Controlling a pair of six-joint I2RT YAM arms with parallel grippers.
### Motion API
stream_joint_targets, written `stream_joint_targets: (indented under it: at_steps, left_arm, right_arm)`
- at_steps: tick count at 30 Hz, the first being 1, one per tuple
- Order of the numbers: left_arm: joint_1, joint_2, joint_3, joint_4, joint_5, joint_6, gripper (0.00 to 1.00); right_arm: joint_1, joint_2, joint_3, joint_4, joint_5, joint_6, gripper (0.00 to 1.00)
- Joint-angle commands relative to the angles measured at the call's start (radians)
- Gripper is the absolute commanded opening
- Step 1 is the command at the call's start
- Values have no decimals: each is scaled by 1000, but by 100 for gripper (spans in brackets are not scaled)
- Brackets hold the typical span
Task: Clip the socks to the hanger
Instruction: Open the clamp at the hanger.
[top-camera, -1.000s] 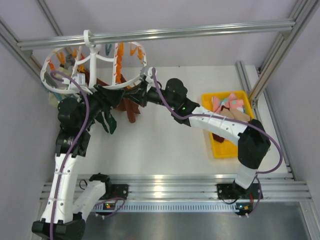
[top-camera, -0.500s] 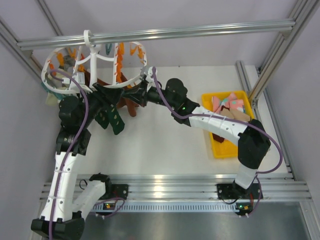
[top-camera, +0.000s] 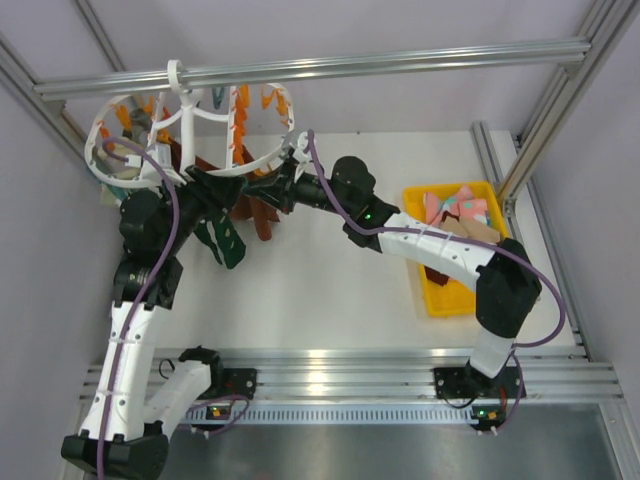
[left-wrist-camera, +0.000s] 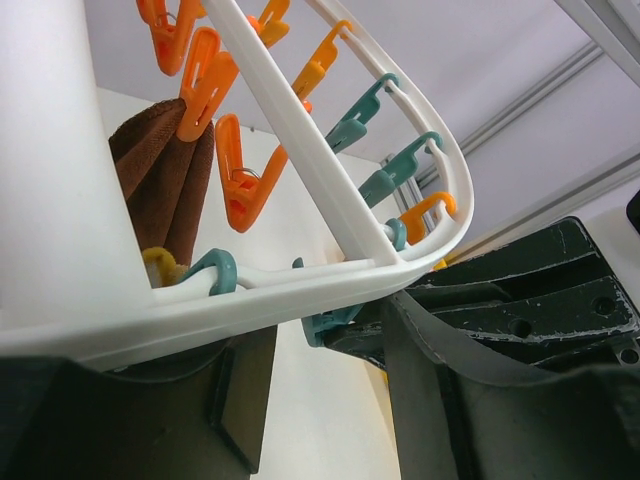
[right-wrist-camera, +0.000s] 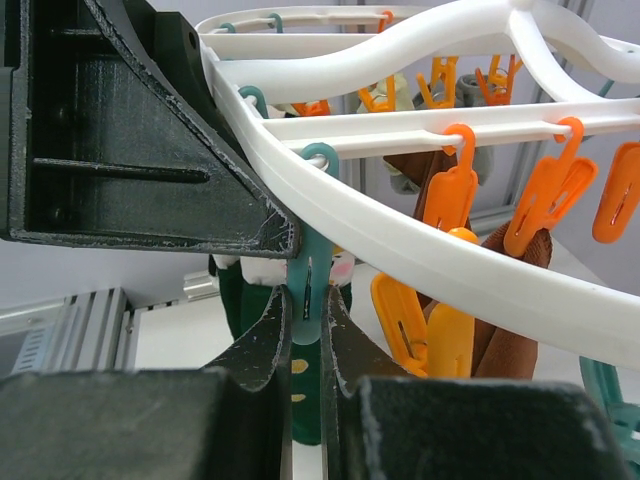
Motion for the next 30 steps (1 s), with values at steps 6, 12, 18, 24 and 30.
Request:
stream_joint_targets:
  at_steps: [6,12,18,24,30]
  left_arm:
    - [-3,88,44,248,-40,-7,43]
    - [-3,101,46,274,-23,-22,16]
    - [-3,101,43,268,-14,-25,0]
    - [-5,90,33,269,9,-27,0]
    - [-6,70,12,294,34,-45,26]
  right_arm:
    - [21,-58,6,42,-120,7,0]
    - [20,-58,6,35,-129,-2,0]
    - [11,-53,10,27,-114,1,7]
    - [-2,-38,29,19,-80,8,0]
    - [-8,-28,46,10,-77,12,0]
